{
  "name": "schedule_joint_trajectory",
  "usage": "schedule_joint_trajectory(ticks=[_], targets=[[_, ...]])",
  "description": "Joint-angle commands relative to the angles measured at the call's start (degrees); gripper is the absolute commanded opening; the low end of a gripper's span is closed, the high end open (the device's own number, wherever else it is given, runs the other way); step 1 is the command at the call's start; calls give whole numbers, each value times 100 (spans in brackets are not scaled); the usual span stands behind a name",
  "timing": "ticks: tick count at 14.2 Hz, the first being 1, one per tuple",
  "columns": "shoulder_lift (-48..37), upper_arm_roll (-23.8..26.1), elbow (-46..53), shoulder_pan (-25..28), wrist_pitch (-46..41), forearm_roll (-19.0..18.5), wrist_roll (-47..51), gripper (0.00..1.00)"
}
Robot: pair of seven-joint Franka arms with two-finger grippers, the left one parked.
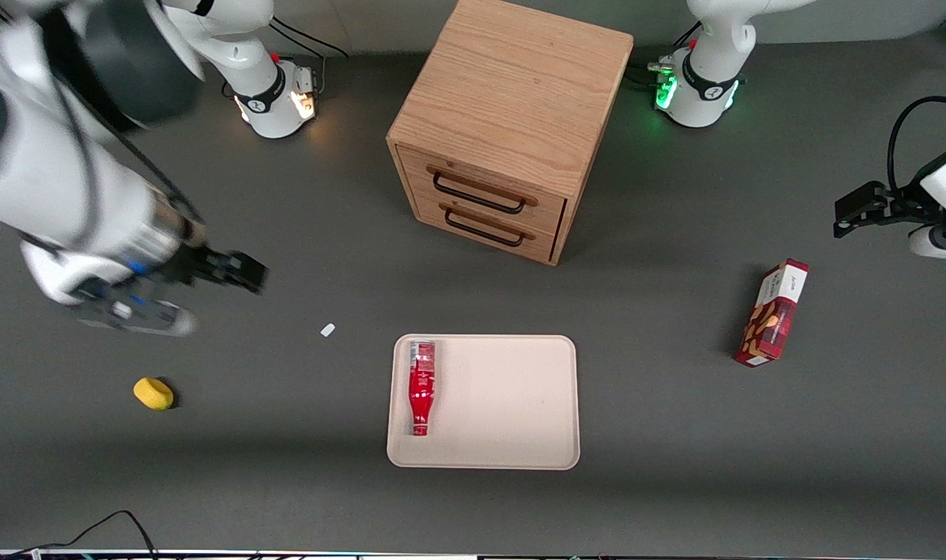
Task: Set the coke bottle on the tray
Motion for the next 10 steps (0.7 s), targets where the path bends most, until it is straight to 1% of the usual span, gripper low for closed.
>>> schedule_joint_trajectory(ticks=[1,3,6,8,10], targets=[[-1014,-809,-667,-5,-471,625,-234,100],[-1953,-1092,-1877,-5,-193,652,-438,100],[-3107,-1540,-3592,4,773,872,-762,100],[-3372,-1576,-4122,12,1048,881,-763,100],[-3443,-1576,-4239,30,1058,881,-755,100]])
